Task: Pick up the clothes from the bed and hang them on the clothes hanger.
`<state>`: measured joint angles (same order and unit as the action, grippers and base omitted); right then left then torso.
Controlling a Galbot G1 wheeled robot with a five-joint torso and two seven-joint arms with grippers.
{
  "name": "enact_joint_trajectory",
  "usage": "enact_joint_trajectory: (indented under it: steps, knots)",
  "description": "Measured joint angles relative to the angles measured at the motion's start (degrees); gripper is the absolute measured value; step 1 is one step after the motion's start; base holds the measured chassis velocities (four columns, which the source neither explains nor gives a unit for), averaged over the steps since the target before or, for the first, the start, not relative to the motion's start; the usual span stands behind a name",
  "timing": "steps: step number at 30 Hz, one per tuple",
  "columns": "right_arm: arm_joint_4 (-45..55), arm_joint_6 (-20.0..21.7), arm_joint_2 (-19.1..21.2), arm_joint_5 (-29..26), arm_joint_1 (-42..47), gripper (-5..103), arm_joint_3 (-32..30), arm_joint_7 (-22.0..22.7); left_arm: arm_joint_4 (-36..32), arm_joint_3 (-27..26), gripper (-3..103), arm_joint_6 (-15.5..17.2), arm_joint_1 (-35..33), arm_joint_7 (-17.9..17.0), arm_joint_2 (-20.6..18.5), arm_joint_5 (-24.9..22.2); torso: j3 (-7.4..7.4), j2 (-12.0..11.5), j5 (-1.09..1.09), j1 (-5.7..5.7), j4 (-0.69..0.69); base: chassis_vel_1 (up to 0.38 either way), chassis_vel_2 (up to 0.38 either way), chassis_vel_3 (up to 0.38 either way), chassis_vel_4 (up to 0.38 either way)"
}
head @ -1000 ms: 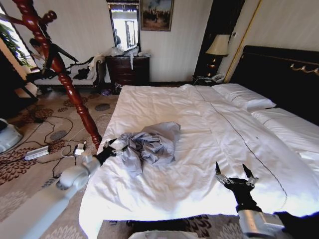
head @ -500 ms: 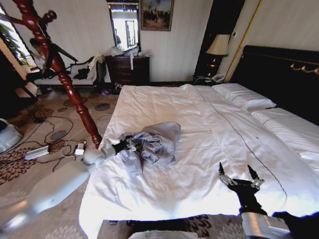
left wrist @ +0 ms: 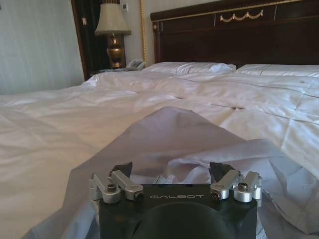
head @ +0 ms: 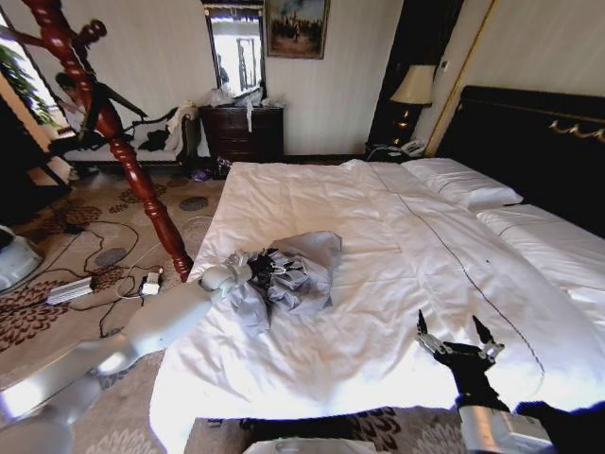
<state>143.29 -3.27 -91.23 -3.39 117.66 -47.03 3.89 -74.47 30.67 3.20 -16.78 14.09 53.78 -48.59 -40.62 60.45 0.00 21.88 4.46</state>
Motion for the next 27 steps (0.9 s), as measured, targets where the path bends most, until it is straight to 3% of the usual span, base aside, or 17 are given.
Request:
enact_joint_trajectory:
  steps: [7, 15, 19, 23, 27]
  knots:
    - [0.0, 0.24, 0.04, -0.05, 0.0, 100, -0.02, 0.03, 2.9, 1.11, 77, -0.28, -0.18, 0.02, 1.54, 1.05, 0.01, 0.0, 0.0, 0.0, -0.01, 0.0, 0.0, 0.0, 0.0]
    - [-0.01, 0.33, 0.2, -0.2, 0.18, 100, -0.21, 0.12, 4.96, 1.64, 80, -0.79, 0.04, 0.09, 3.05, 2.27, 0.0, 0.0, 0.0, 0.0, 0.0, 0.0, 0.0, 0.0, 0.0]
    - [-0.03, 0.43, 0.27, -0.29, 0.18, 100, -0.26, 0.15, 5.74, 1.69, 77, -0.93, 0.2, 0.3, 4.05, 2.89, 0.0, 0.0, 0.0, 0.0, 0.0, 0.0, 0.0, 0.0, 0.0]
    - [-0.05, 0.47, 0.45, -0.43, 0.06, 100, -0.4, 0.22, 6.66, 0.56, 58, -0.93, 0.18, 0.4, 4.98, 3.01, 0.0, 0.0, 0.0, 0.0, 0.0, 0.0, 0.0, 0.0, 0.0]
    - [-0.05, 0.88, 0.9, -1.24, -0.48, 100, -1.12, 0.41, 7.13, 0.58, 47, -0.92, 0.57, 0.56, 5.13, 2.78, 0.0, 0.0, 0.0, 0.0, 0.0, 0.0, 0.0, 0.0, 0.0]
